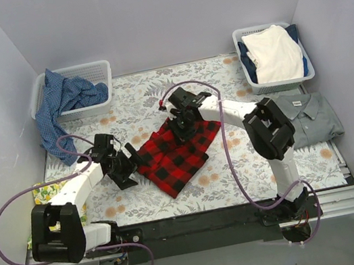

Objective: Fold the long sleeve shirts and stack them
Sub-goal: Fold the shirt

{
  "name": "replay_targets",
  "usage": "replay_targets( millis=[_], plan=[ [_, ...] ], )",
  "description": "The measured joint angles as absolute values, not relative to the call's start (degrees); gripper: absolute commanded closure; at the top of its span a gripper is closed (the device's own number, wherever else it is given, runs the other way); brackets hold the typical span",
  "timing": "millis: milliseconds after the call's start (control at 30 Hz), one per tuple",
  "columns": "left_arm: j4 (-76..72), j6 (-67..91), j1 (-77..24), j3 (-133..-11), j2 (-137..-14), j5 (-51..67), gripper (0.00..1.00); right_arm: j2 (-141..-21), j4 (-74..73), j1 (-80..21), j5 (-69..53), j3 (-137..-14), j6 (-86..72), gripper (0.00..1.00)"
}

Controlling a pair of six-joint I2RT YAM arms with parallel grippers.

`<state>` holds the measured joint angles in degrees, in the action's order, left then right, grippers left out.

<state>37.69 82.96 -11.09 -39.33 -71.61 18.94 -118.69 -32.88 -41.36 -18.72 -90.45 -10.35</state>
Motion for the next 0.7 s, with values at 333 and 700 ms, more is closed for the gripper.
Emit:
replay_targets(
  millis=[333,700],
  plan=[
    [24.29,86.52,-11.31,-36.18,-77.41,24.32,0.12,-110.26,-32.67,-38.72,-14.02,-87.92,-10.50,0.82],
    [21.98,88.03,-12.99,-36.40,-82.63,23.20,0.87,-112.66,-32.03,-36.64,-13.76,-93.23,-11.84,0.81]
  ],
)
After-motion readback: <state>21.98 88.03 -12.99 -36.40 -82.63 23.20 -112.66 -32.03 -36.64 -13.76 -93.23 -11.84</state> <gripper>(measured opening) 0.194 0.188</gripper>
